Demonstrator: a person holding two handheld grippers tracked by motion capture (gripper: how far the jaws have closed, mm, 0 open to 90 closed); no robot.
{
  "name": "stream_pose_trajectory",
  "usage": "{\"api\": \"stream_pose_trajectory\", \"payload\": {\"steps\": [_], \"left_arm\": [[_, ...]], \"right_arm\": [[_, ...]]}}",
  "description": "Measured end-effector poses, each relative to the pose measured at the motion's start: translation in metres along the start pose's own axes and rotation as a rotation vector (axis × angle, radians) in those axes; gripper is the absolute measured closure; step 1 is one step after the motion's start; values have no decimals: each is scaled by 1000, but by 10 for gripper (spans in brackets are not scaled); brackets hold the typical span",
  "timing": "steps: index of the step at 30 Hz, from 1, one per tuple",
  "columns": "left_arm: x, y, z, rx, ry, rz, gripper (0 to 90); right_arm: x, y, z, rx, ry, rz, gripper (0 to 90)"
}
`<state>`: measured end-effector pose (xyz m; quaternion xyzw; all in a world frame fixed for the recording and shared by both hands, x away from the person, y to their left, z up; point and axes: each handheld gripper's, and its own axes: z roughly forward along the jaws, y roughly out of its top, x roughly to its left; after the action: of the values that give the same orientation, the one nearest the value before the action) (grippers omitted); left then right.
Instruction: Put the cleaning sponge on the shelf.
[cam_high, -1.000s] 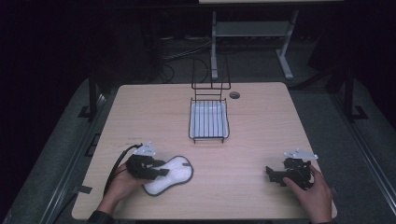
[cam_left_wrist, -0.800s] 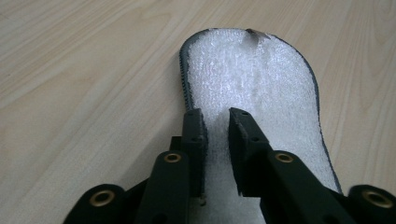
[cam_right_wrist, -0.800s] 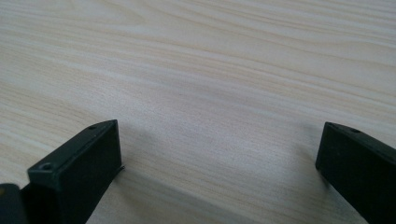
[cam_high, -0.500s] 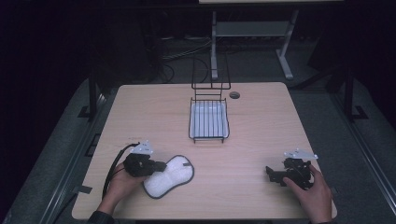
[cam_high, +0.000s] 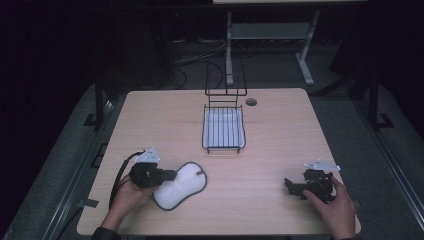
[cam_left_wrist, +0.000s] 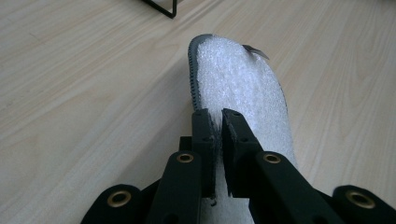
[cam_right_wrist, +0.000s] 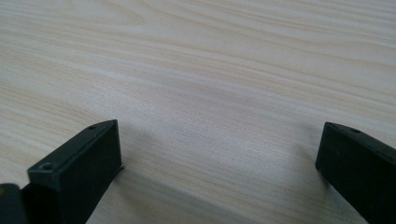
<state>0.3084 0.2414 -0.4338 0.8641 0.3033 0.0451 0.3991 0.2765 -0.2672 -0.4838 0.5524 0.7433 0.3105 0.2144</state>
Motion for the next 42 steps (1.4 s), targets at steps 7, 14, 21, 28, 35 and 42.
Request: {"api": "stream_pose_trajectory", "payload": {"steps": [7,14,21,28,35,42], "left_arm": [[-2,2,-10,-52,8,7,852],[-1,4,-21,-108,1,-17,856],[-3,9,-28,-141,10,-34,856],[-3,16,-31,-160,10,-33,856],[-2,22,-33,-190,8,-39,856],[2,31,-32,-218,2,-49,856]], "right_arm": [[0,0,0,0,0,0,0],[0,0,0,1,1,2,0],[0,0,0,1,0,1,0],[0,0,0,0,-1,1,0],[0,0,0,0,-1,1,0],[0,0,0,0,-2,1,0]]}}
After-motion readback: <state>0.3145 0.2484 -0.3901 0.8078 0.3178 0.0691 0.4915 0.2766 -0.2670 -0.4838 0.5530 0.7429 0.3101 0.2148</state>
